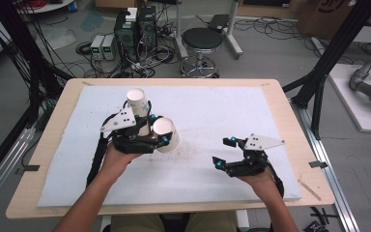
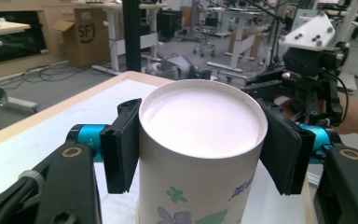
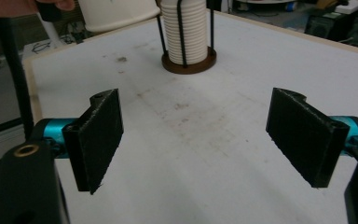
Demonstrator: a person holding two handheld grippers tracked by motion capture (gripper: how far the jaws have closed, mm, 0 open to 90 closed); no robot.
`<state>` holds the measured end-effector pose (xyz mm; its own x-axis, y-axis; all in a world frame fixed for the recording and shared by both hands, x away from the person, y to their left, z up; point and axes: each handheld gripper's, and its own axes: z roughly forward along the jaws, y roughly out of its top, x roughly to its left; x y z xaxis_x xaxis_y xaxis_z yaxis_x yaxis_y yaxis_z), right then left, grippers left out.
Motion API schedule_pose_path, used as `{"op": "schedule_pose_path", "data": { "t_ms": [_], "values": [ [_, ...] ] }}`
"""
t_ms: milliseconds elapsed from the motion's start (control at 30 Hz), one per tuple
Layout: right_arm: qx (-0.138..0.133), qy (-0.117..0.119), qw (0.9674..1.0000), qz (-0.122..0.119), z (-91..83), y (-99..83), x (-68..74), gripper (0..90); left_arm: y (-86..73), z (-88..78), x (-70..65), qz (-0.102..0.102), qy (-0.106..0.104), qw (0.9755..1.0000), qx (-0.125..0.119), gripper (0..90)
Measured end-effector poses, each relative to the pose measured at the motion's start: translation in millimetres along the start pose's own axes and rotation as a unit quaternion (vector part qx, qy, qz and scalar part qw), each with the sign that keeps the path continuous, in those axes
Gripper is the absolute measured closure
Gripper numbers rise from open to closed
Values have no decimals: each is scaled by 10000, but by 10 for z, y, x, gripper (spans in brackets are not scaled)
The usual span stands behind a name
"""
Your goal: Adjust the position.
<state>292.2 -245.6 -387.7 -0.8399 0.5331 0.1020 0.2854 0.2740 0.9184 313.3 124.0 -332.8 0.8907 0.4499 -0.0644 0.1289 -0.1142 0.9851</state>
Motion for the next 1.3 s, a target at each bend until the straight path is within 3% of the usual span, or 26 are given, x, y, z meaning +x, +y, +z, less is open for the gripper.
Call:
{"op": "schedule_pose_path", "data": {
  "t_ms": [367, 600, 1300],
  "values": [
    [18, 417, 9989, -222, 199, 85, 84, 190, -76, 94, -75, 63, -350, 9993, 116, 359],
    [35, 844, 9956, -403, 365, 175, 175, 191, -94, 185, -182, 187, -688, 9972, 222, 359],
    [112, 1372, 9893, -483, 596, 241, 260, 198, -141, 351, -274, 159, -1086, 9935, 300, 360]
  ]
}}
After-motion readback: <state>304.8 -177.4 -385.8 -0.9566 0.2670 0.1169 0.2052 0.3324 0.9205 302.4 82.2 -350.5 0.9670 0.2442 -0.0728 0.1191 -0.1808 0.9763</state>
